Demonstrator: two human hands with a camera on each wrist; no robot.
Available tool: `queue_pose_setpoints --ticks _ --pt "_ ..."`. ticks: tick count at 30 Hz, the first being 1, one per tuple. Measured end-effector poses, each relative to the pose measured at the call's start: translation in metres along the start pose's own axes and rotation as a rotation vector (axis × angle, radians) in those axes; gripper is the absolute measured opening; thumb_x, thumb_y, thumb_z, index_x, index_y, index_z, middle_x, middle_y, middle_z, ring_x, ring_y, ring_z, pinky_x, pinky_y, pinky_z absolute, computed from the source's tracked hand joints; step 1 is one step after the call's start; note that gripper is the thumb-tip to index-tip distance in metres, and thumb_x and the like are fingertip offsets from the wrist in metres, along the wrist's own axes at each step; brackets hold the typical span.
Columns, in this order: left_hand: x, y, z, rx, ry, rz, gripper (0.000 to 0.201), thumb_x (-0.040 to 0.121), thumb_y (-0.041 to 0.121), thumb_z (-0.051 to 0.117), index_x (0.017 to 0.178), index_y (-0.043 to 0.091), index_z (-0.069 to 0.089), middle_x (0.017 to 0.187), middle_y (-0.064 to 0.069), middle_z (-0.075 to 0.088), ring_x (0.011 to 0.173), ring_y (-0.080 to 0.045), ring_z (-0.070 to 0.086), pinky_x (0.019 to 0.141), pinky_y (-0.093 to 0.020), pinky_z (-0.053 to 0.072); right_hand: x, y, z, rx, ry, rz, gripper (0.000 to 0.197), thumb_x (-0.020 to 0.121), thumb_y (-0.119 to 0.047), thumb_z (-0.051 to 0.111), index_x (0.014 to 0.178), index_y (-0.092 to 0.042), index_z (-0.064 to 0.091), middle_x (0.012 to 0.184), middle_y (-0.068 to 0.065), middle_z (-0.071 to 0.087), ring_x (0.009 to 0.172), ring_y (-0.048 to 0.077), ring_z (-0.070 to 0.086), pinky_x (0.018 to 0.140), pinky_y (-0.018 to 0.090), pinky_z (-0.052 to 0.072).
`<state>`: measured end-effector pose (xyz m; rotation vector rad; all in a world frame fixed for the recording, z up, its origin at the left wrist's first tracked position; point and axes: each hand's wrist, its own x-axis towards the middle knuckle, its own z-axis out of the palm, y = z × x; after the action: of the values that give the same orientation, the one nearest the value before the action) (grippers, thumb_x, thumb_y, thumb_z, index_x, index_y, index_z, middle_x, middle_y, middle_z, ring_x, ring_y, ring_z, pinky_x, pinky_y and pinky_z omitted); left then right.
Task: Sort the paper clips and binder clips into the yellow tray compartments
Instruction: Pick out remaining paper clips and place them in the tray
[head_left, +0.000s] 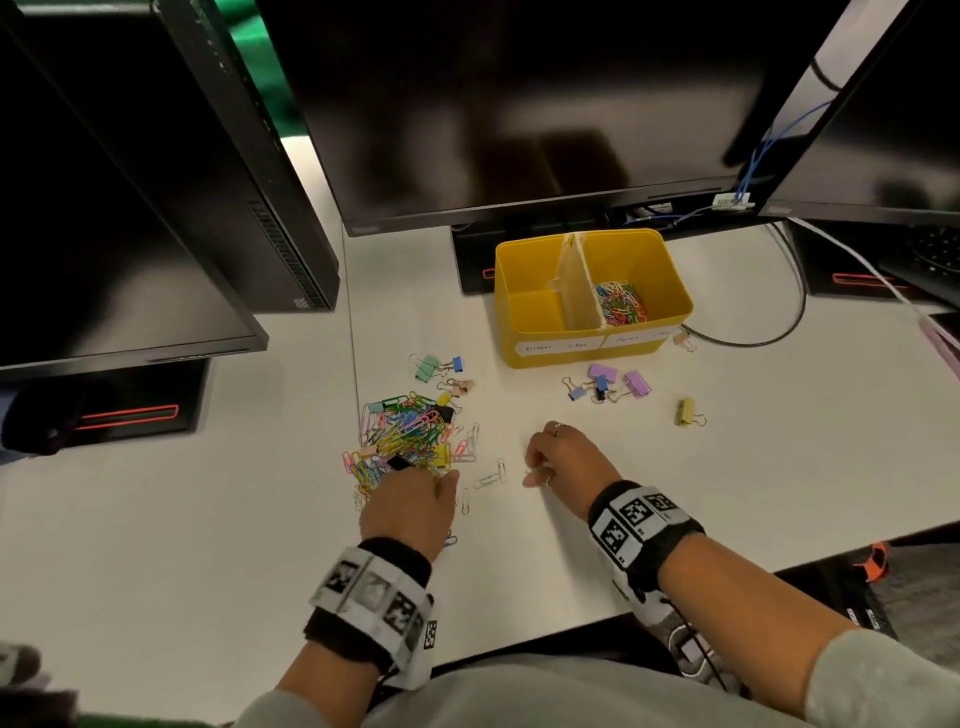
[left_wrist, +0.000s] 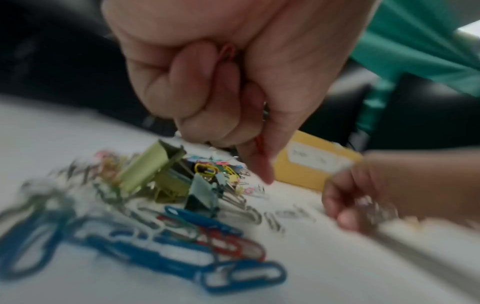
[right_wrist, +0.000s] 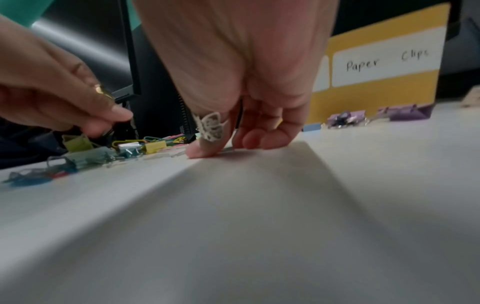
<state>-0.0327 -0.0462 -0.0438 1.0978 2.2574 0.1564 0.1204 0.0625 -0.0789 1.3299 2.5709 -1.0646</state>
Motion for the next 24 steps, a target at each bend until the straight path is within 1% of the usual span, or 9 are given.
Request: queue_pose_setpoints --ticks 2,3,6,9,13,17,19,21,24 --pt "-0.001 0.007 0.005 0.063 0.002 0.003 0.033 0.101 0.026 0.036 0.107 0.012 0.064 0.106 -0.006 0.067 0.103 -0.024 0.062 0.084 -0.029 0.048 0.0 0.001 0.002 -0.1 -0.007 -0.006 0.016 0.084 0.004 0.049 0.089 -0.008 0.059 0.095 0.006 0.059 0.082 0.018 0.067 0.077 0.036 0.053" --pt "-0.002 0.009 0.007 0.058 -0.013 0.004 0.029 0.1 0.021 0.036 0.114 0.013 0.061 0.117 -0.005 0.065 0.109 -0.022 0.061 0.088 -0.029 0.047 -0.001 0.002 0.003 -0.146 -0.005 -0.009 0.015 0.085 0.001 0.05 0.091 -0.01 0.058 0.097 0.004 0.062 0.087 0.017 0.066 0.075 0.033 0.051" --pt "0.002 0.008 0.011 0.09 -0.03 0.02 0.033 0.102 0.018 0.034 0.127 0.016 0.055 0.13 -0.002 0.059 0.119 -0.019 0.056 0.095 -0.027 0.044 -0.001 0.003 0.004 -0.247 -0.02 -0.049 0.01 0.088 -0.008 0.053 0.098 -0.011 0.057 0.102 0.004 0.062 0.098 0.019 0.057 0.073 0.032 0.047" --pt "0.007 0.004 0.02 0.132 -0.062 0.058 0.033 0.102 0.016 0.035 0.129 0.016 0.054 0.131 -0.003 0.059 0.12 -0.017 0.055 0.097 -0.026 0.043 0.002 0.0 0.005 -0.293 -0.038 -0.106 0.011 0.089 -0.008 0.053 0.099 -0.008 0.057 0.105 0.008 0.06 0.103 0.023 0.053 0.071 0.032 0.044" --pt "0.01 0.008 0.031 0.213 -0.109 0.088 0.03 0.1 0.014 0.036 0.123 0.009 0.054 0.128 -0.008 0.059 0.117 -0.023 0.058 0.096 -0.031 0.046 0.005 -0.011 0.007 -0.298 -0.084 -0.167 0.018 0.087 0.0 0.048 0.1 -0.006 0.059 0.108 0.013 0.06 0.104 0.027 0.053 0.077 0.033 0.045" --pt "0.014 0.011 0.039 0.259 -0.169 0.07 0.033 0.099 0.01 0.037 0.13 0.006 0.047 0.133 -0.011 0.054 0.122 -0.025 0.054 0.101 -0.033 0.046 0.014 -0.022 0.015 -0.148 -0.086 -0.254 0.011 0.086 -0.002 0.057 0.093 0.001 0.063 0.105 0.019 0.059 0.102 0.03 0.053 0.085 0.033 0.043" --pt "0.016 0.012 0.04 0.277 -0.175 0.058 0.032 0.099 0.012 0.037 0.129 0.006 0.048 0.133 -0.011 0.054 0.122 -0.025 0.054 0.1 -0.034 0.047 0.015 -0.026 0.021 -0.122 -0.092 -0.292 0.009 0.081 0.001 0.061 0.09 0.004 0.064 0.102 0.022 0.059 0.098 0.033 0.054 0.086 0.038 0.048" --pt "0.017 0.012 0.042 0.282 -0.18 0.057 0.032 0.1 0.011 0.036 0.128 0.006 0.049 0.134 -0.01 0.054 0.122 -0.024 0.053 0.1 -0.033 0.047 0.014 -0.028 0.023 -0.095 -0.077 -0.293 0.017 0.078 0.005 0.062 0.096 0.005 0.062 0.104 0.025 0.059 0.099 0.035 0.054 0.086 0.041 0.048" --pt "0.019 0.01 0.044 0.282 -0.175 0.058 0.03 0.1 0.011 0.036 0.125 0.005 0.05 0.132 -0.01 0.056 0.121 -0.025 0.054 0.099 -0.034 0.048 0.015 -0.029 0.022 -0.069 -0.081 -0.232 0.025 0.082 0.005 0.056 0.107 0.003 0.058 0.113 0.024 0.056 0.104 0.032 0.056 0.086 0.031 0.043"
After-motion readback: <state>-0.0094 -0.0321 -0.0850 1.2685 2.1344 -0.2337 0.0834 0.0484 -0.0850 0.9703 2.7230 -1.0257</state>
